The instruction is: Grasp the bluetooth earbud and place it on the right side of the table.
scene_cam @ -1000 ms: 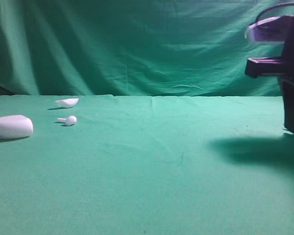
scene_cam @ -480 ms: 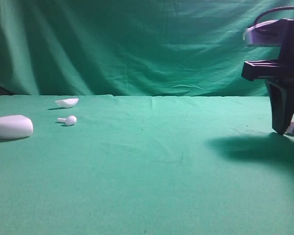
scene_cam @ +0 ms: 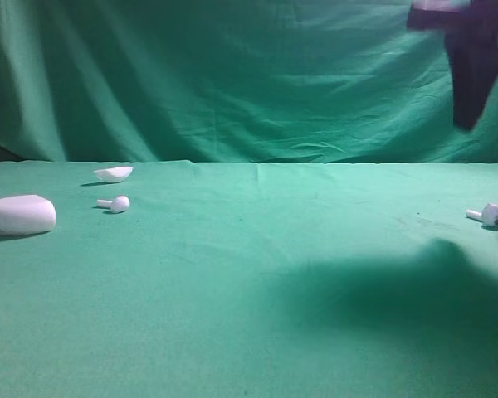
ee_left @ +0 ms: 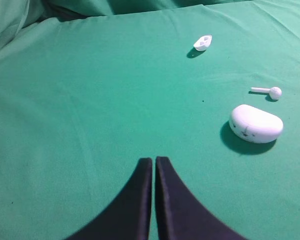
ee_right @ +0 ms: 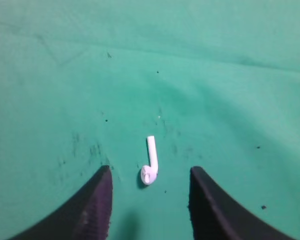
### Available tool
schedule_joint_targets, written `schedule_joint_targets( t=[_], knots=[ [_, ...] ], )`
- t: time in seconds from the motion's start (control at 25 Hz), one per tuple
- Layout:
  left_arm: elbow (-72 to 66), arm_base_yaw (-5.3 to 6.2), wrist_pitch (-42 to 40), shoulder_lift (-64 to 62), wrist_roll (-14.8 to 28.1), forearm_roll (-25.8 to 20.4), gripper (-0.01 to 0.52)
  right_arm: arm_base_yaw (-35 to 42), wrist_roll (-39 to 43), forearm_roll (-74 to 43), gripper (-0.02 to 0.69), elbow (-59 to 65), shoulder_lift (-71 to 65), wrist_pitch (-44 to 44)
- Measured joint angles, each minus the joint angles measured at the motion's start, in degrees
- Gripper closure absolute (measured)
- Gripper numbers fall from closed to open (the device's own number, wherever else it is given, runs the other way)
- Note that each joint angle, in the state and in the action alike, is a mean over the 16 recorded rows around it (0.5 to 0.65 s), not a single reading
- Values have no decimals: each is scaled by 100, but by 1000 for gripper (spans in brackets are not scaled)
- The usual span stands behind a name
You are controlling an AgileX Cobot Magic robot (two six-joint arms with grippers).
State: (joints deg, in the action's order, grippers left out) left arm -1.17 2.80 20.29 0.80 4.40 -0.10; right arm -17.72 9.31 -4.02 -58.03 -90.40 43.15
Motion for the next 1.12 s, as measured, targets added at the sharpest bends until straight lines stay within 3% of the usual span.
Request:
schedule_joint_targets(
  t=[0.32,0.68,1.12],
  knots=[
    [0,0,0,0,0,0,514,0,-95,102,483,-106,1819,792],
    [0,0,0,0,0,0,514,0,-259,264,650,588,4342,1212],
    [0,0,0,0,0,0,514,0,-570,522,665,1843,7079,730]
  ],
)
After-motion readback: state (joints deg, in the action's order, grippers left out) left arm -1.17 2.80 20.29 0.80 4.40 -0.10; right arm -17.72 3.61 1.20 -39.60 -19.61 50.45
